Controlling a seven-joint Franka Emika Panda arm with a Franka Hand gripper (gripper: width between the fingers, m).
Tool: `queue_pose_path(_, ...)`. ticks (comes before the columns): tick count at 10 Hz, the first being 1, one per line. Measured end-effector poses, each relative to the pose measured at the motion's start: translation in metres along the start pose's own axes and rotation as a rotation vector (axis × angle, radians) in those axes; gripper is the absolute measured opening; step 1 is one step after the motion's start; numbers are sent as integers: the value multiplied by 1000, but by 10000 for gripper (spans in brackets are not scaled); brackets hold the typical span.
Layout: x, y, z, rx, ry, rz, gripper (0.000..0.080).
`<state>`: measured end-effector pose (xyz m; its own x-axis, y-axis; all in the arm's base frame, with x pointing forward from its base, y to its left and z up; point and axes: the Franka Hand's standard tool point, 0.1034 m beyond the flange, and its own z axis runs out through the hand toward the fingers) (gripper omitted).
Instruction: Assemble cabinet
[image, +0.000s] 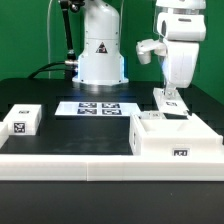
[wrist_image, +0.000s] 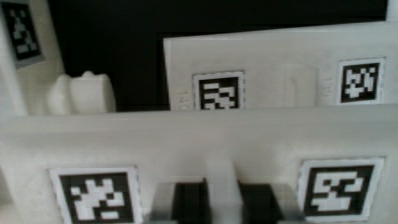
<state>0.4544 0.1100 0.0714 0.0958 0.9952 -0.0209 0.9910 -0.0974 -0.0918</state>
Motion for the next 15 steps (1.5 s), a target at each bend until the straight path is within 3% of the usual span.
queue_pose_path(15,3,1,2,-8,7,-50,69)
